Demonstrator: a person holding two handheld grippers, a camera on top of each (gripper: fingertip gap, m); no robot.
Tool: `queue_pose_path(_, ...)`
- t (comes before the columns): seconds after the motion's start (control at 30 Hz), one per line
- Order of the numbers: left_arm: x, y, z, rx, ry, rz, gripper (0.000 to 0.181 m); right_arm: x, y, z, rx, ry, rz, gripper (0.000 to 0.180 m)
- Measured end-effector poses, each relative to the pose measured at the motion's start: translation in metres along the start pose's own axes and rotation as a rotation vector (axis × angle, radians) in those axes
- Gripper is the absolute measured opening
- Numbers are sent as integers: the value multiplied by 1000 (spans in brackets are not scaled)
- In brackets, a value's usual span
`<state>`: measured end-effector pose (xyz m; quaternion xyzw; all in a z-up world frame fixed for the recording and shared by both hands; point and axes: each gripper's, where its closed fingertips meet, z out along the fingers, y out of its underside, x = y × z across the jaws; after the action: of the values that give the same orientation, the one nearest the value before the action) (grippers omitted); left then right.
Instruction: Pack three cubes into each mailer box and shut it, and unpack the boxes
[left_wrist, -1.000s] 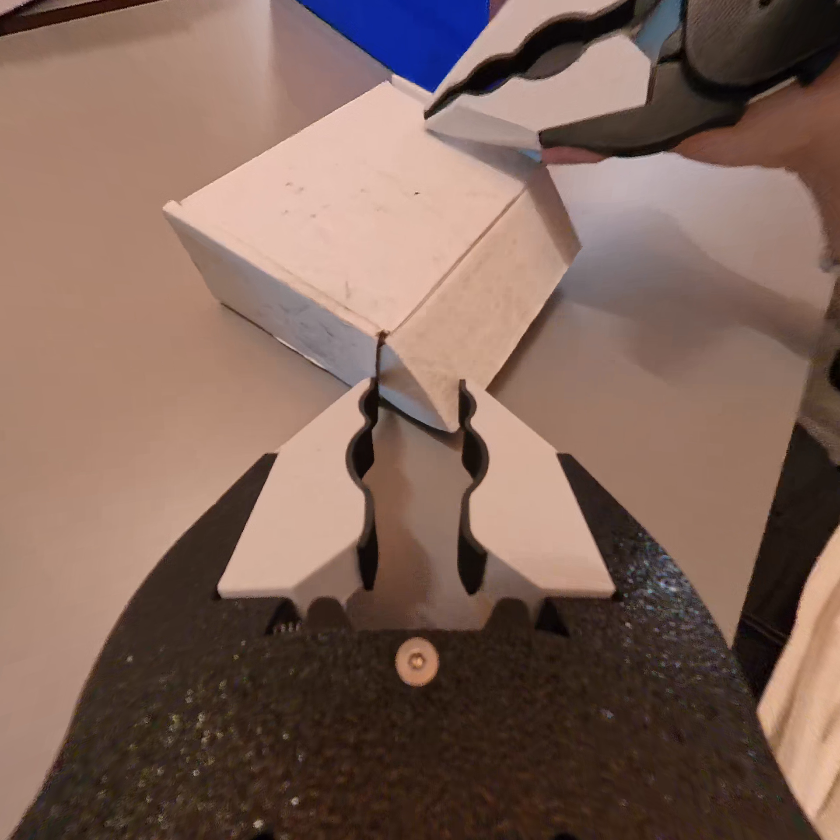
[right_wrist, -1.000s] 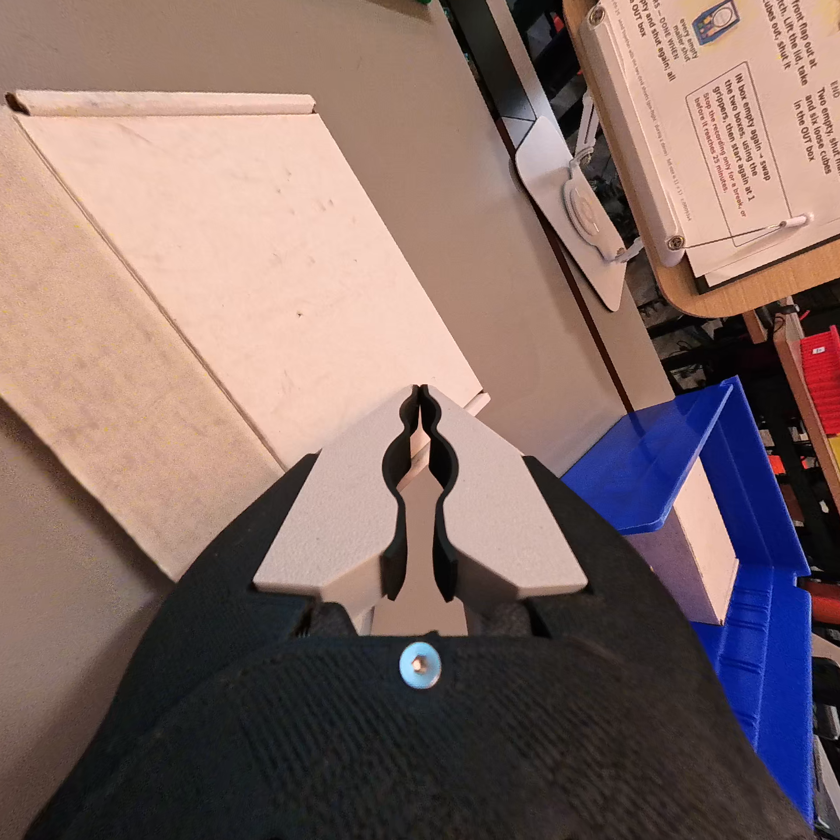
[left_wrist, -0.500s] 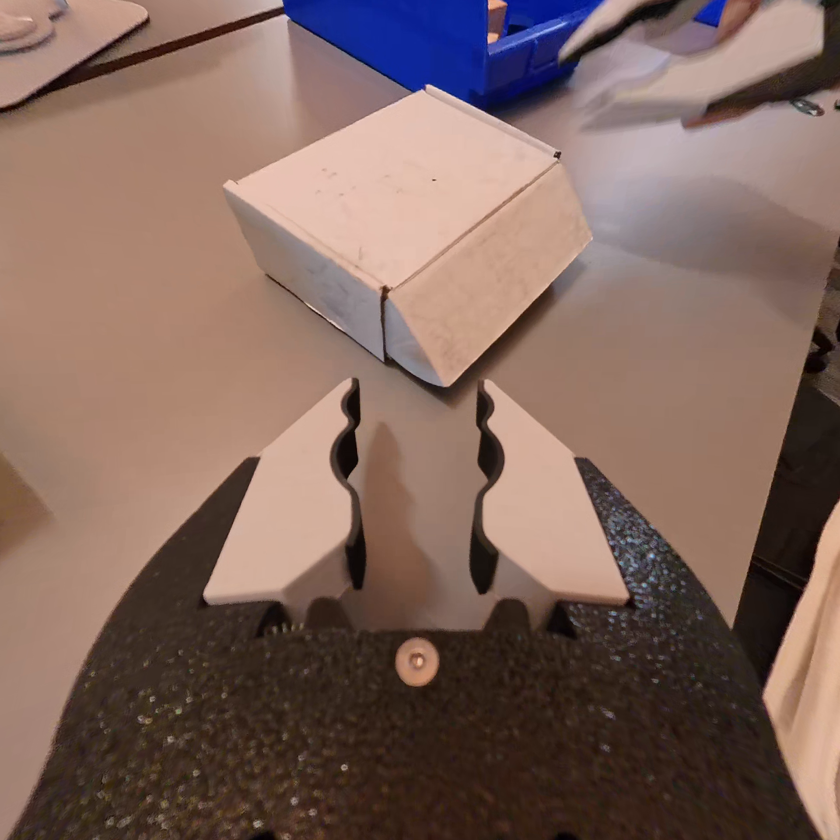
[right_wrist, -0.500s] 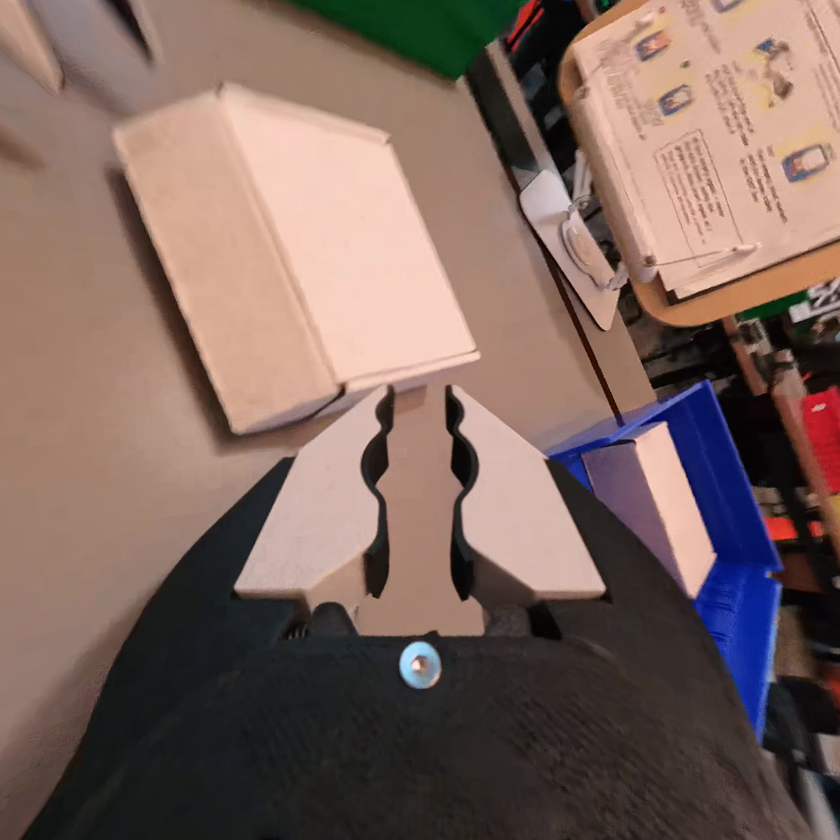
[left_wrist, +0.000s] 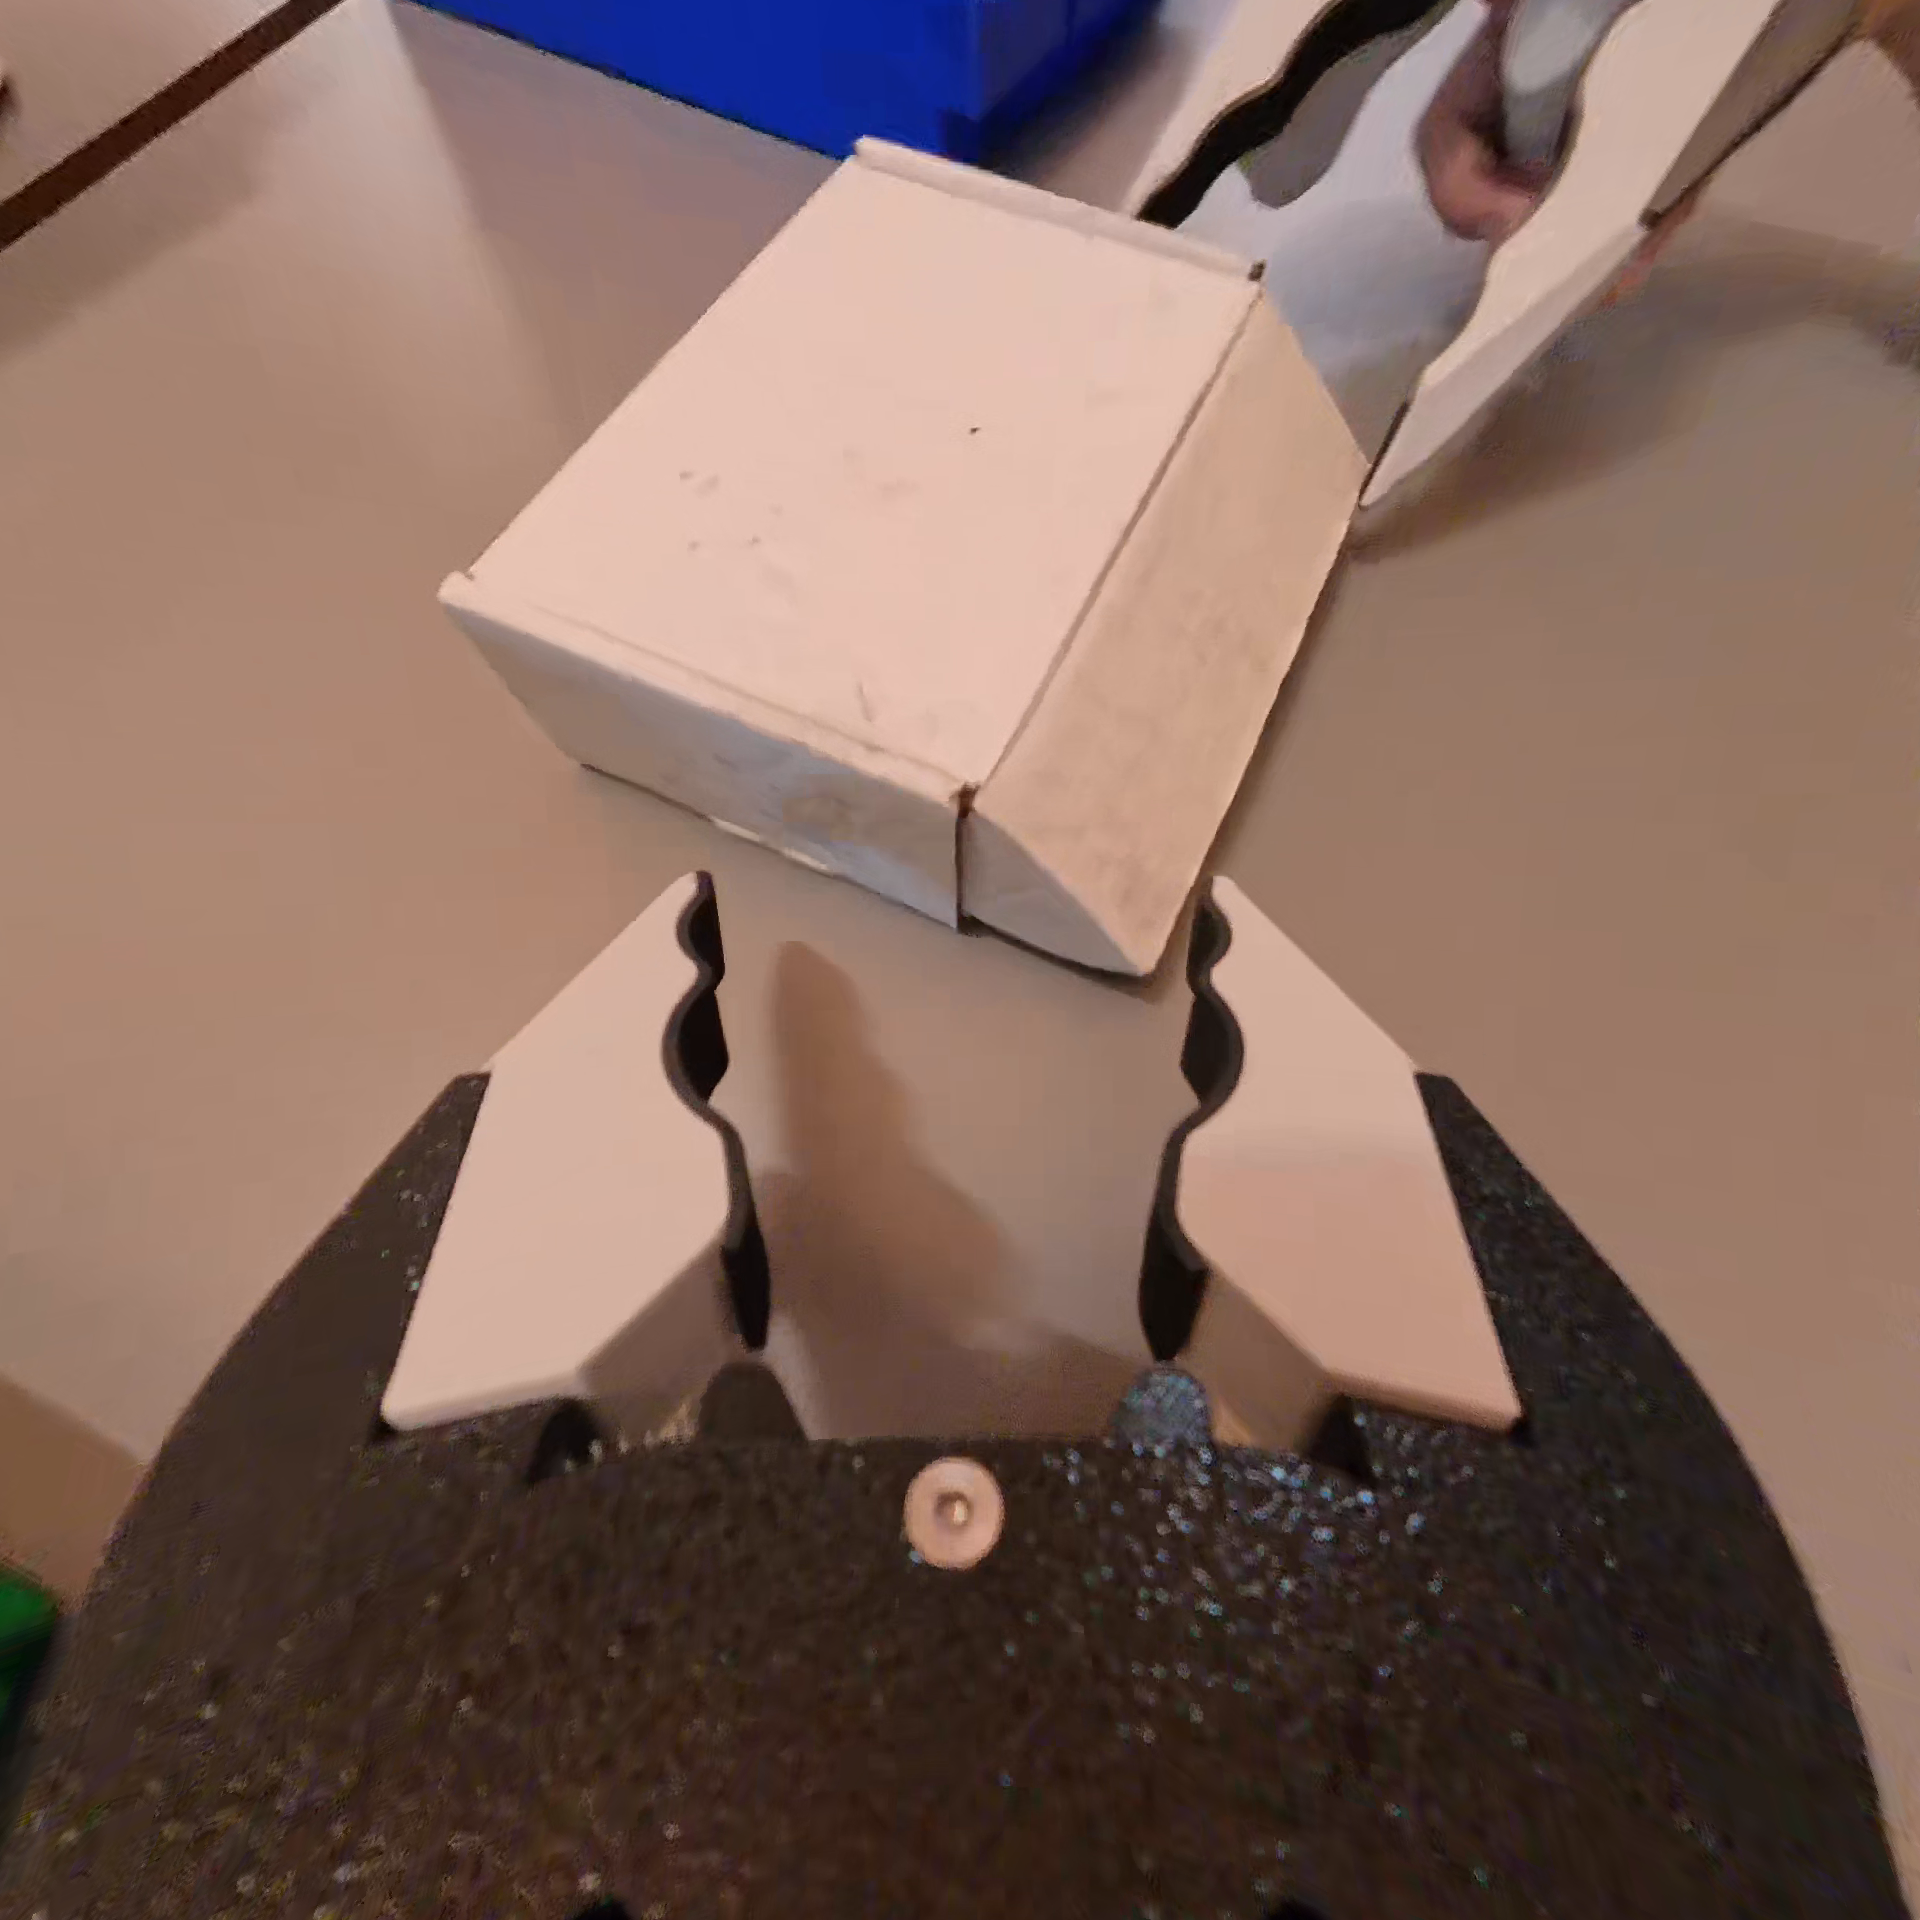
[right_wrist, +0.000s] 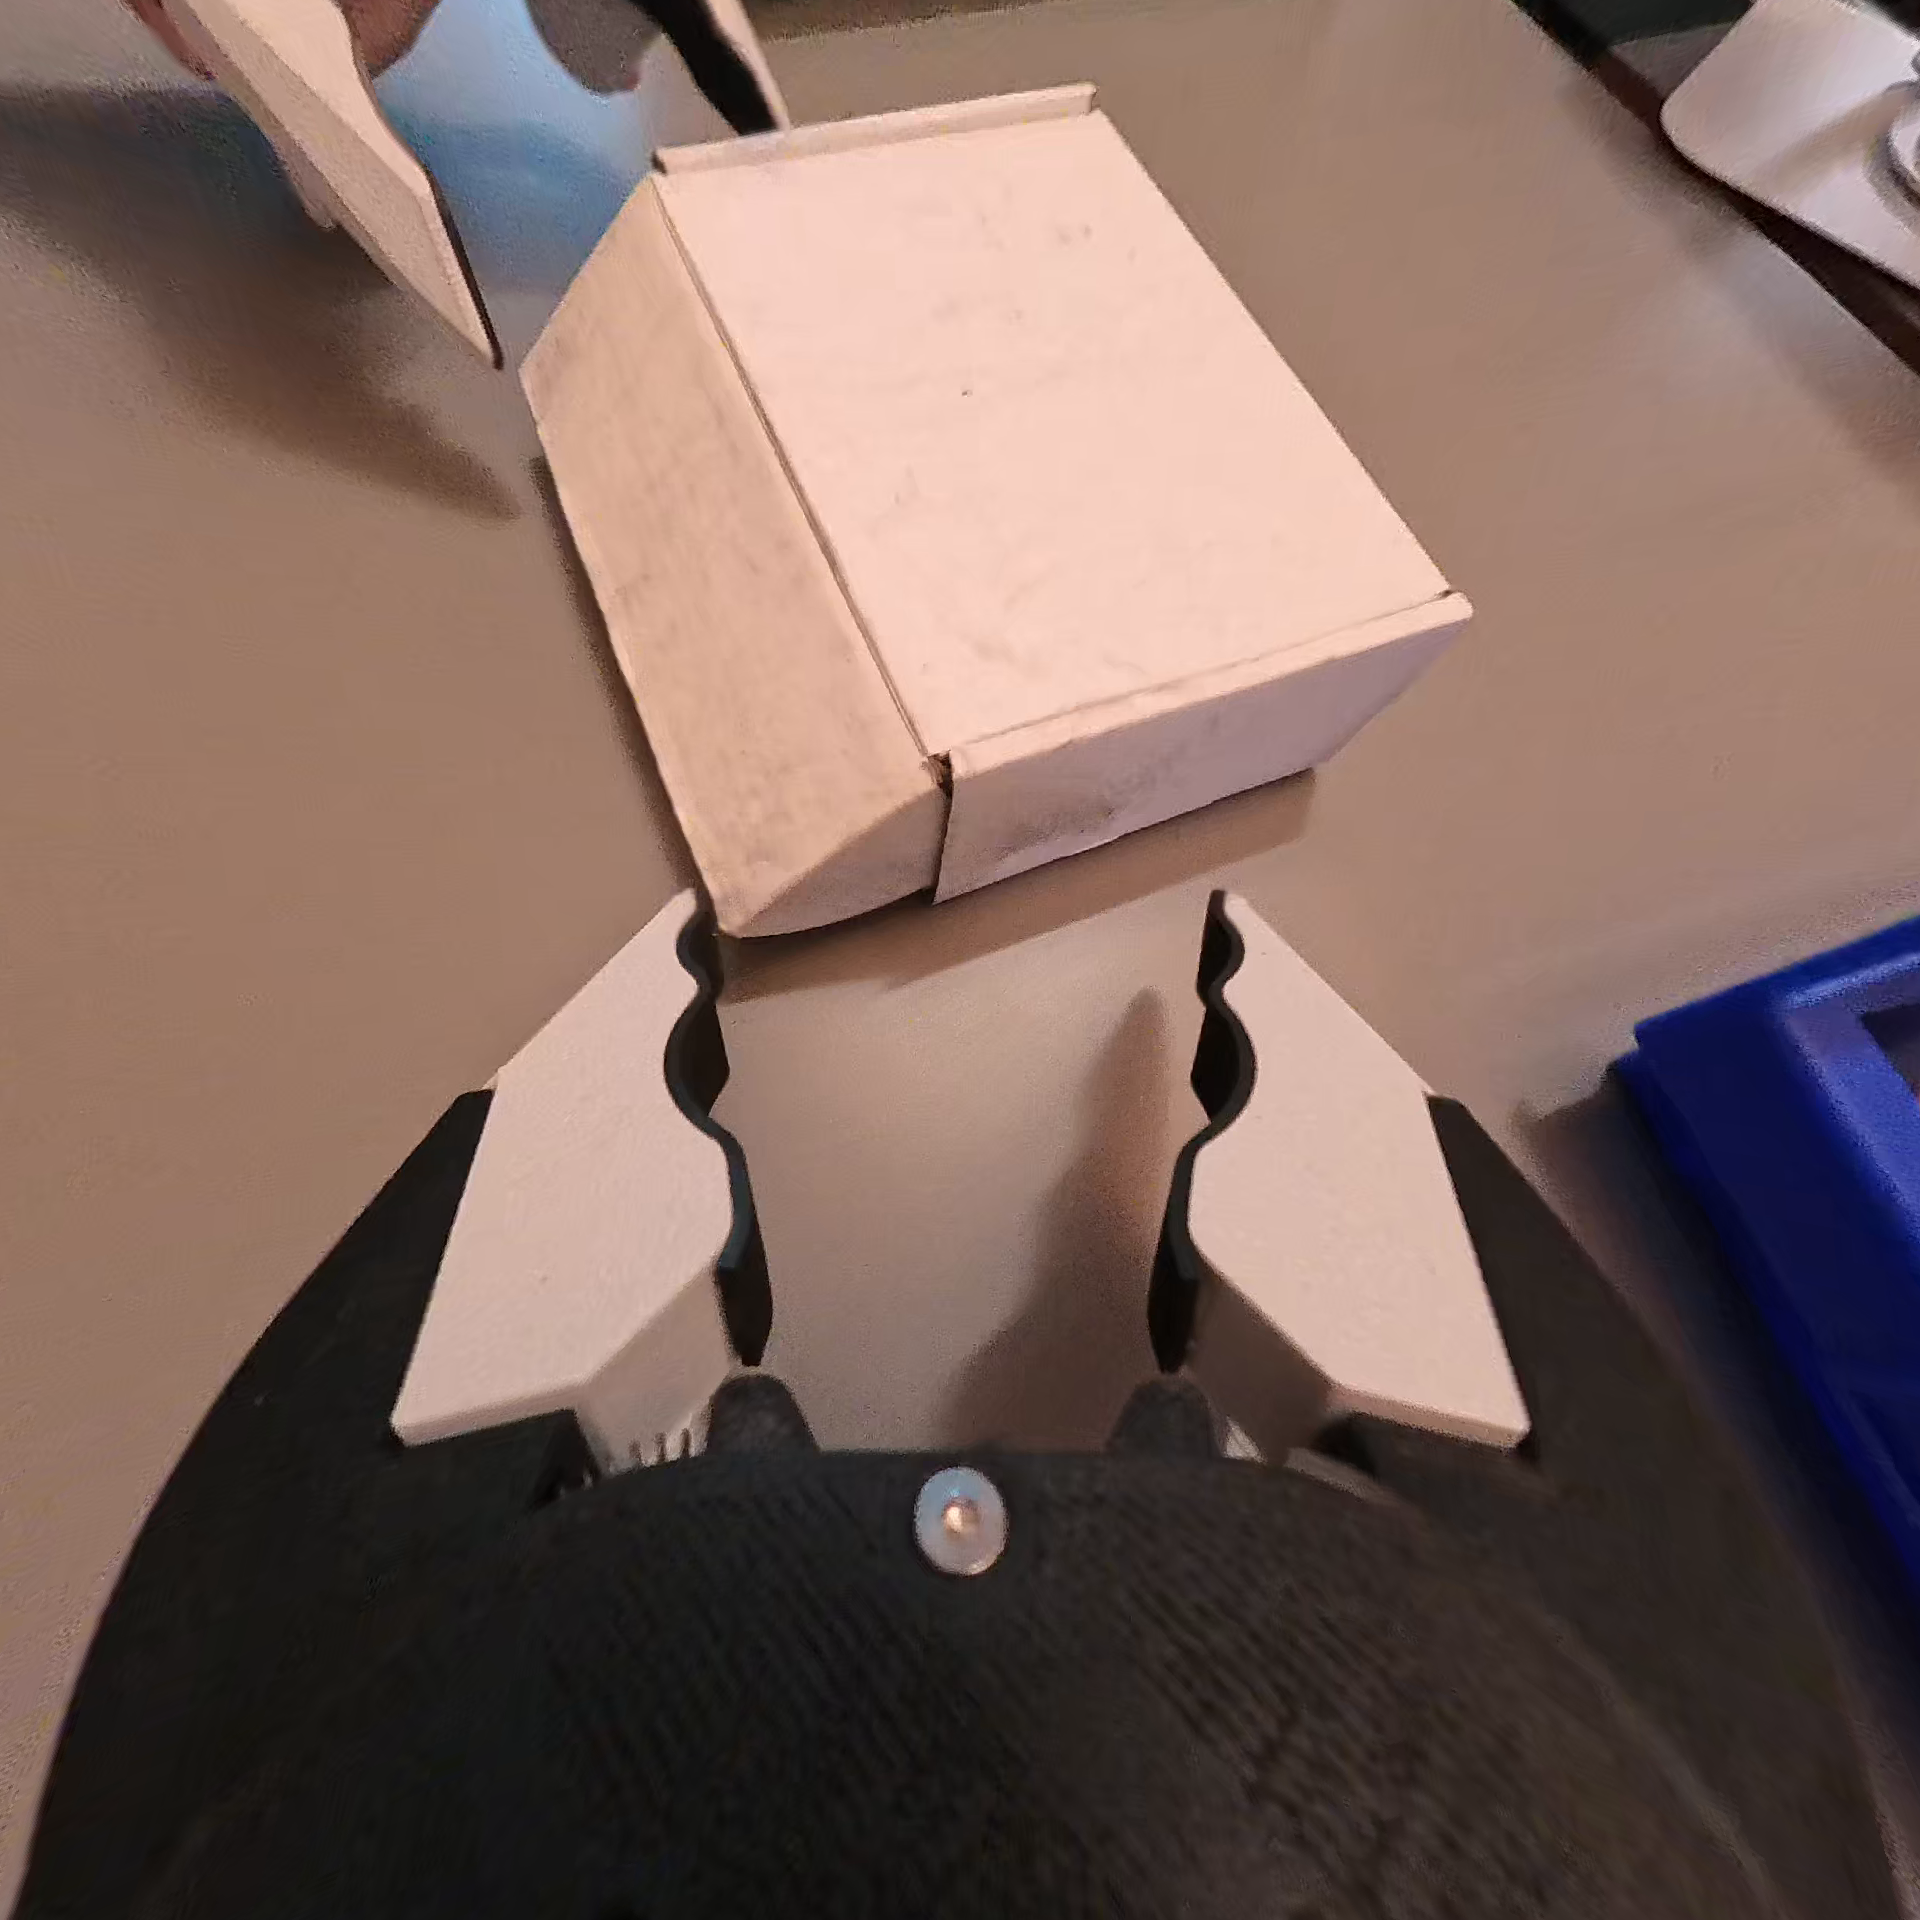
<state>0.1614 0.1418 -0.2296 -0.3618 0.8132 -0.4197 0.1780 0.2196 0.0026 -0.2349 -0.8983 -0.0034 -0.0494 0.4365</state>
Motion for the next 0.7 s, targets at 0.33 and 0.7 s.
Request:
queue_pose_path(0.33,0,-11,12,46,160,70,77,1,-15,9,109,-137,15,72)
queue_pose_path(0.7,-17,-12,20,50,18,82,57,13,-13,12,95,-142,23,45)
